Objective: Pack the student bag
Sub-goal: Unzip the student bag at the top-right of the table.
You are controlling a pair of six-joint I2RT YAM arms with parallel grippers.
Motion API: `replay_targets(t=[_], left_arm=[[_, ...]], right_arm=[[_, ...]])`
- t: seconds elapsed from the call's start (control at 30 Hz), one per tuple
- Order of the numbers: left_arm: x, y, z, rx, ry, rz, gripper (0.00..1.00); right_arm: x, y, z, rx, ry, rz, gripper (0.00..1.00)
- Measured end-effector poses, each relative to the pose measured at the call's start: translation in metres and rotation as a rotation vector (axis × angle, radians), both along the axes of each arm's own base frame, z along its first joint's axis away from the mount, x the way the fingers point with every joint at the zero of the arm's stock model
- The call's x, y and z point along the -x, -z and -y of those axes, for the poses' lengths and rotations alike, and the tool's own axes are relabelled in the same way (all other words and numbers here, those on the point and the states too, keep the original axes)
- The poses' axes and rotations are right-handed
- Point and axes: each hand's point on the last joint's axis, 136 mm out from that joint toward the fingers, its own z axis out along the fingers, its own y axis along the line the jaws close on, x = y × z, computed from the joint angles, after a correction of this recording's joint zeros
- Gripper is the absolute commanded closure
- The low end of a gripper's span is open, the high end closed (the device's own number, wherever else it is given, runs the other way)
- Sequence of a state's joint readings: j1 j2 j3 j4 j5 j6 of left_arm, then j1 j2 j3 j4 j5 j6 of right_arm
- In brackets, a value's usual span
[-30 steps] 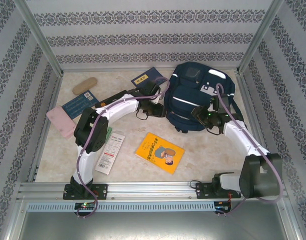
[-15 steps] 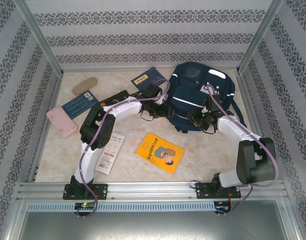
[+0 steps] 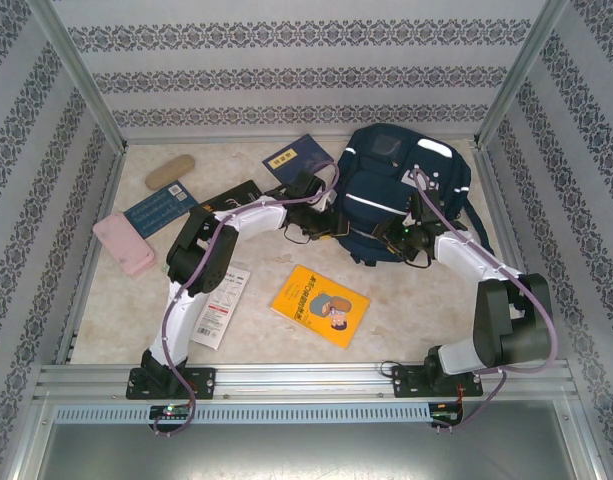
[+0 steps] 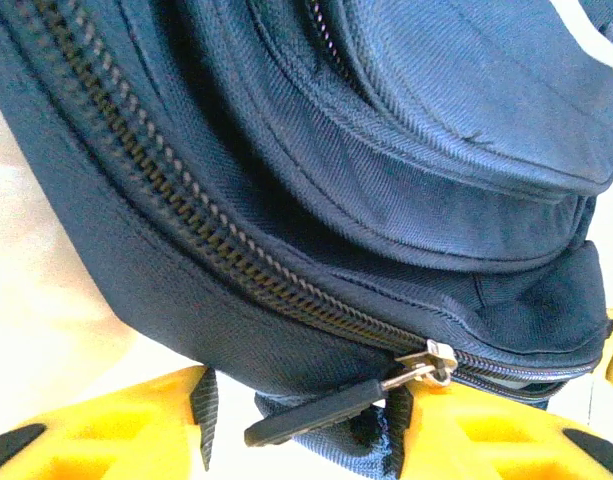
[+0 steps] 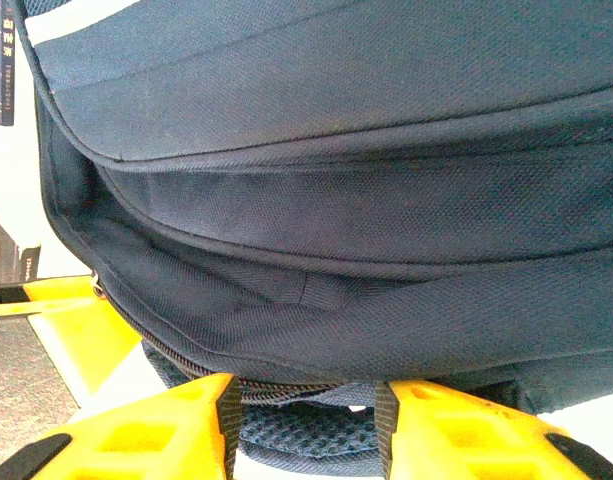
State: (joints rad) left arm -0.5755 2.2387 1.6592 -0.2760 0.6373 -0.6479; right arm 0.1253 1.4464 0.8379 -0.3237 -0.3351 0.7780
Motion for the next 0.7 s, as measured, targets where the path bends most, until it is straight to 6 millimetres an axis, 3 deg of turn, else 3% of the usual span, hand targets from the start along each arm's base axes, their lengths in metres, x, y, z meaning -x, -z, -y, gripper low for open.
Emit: replay_targets(t=[0.2, 0.47, 0.57, 0.63, 0.7], left_arm=[[0.001, 0.001, 0.003, 0.039, -0.01, -0.01, 0.61], [0.006, -0.005, 0.002, 0.069, -0.022, -0.016, 0.75], [0.006, -0.006, 0.001, 0.07, -0.024, -0.016, 0.84], [0.006, -0.007, 0.0, 0.07, -0.022, -0.011, 0.97], [0.005, -0.009, -0.002, 0.065, -0.018, 0.001, 1.0]], right_arm=[[0.0, 0.001, 0.0, 0.004, 0.0, -0.003, 0.57], [-0.001, 0.003, 0.0, 0.004, 0.0, -0.004, 0.57], [-0.001, 0.003, 0.0, 0.004, 0.001, -0.004, 0.57], [-0.001, 0.003, 0.0, 0.004, 0.001, -0.004, 0.57], [-0.001, 0.003, 0.0, 0.004, 0.001, -0.004, 0.57]])
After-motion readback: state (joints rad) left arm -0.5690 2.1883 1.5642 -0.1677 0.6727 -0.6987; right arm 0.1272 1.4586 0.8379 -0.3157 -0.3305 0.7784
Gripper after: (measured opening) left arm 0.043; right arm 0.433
